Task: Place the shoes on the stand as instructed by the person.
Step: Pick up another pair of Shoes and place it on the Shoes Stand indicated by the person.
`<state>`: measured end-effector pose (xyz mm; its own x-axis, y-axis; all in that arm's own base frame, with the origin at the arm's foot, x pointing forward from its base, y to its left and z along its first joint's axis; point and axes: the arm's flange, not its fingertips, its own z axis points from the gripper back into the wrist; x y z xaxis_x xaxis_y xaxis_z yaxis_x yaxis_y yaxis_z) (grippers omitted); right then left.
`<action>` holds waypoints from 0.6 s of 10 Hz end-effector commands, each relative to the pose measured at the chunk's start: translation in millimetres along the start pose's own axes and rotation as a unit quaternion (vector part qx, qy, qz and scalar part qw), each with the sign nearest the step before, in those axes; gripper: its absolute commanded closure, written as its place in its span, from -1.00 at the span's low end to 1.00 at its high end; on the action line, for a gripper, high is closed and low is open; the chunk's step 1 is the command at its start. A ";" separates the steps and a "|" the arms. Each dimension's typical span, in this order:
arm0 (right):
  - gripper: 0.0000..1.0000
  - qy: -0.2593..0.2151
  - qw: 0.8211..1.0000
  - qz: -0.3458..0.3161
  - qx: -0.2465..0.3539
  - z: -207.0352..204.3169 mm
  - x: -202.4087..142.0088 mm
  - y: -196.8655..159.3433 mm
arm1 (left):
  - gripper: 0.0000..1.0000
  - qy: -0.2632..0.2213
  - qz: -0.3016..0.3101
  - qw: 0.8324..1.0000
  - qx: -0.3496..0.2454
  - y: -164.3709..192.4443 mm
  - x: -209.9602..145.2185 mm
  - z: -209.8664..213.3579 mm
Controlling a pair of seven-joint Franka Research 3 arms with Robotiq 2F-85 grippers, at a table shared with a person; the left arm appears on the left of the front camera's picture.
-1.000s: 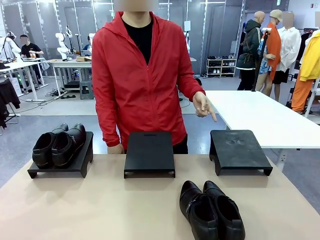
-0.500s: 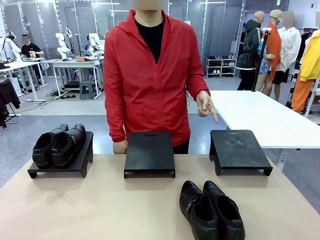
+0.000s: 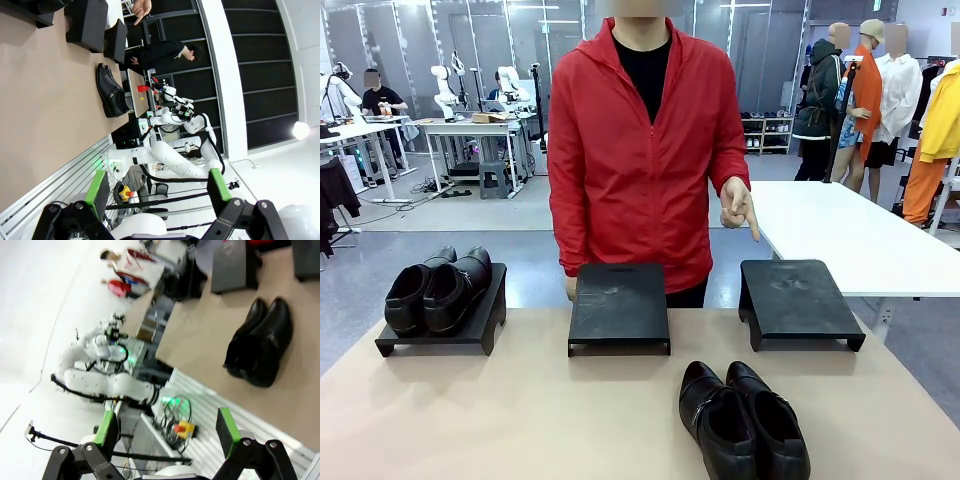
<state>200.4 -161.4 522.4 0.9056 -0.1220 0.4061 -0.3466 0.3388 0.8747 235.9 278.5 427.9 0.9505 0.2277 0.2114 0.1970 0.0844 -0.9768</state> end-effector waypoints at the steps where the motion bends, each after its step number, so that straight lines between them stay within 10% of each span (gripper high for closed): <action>1: -1.00 0.092 0.990 -0.074 -0.073 -49.5 36.3 26.7 | -1.00 0.002 -0.009 1.000 -0.008 -2.0 -2.8 0.4; 6: -1.00 0.169 0.945 -0.148 -0.238 -195.0 72.4 10.0 | -1.00 0.002 -0.009 1.000 -0.008 -2.0 -2.8 0.4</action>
<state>300.1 9.6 517.1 0.9998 0.0175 0.0091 -0.0186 0.6807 0.7323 236.0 277.9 427.8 0.9508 0.2268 0.2111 0.1968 0.0839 -0.9768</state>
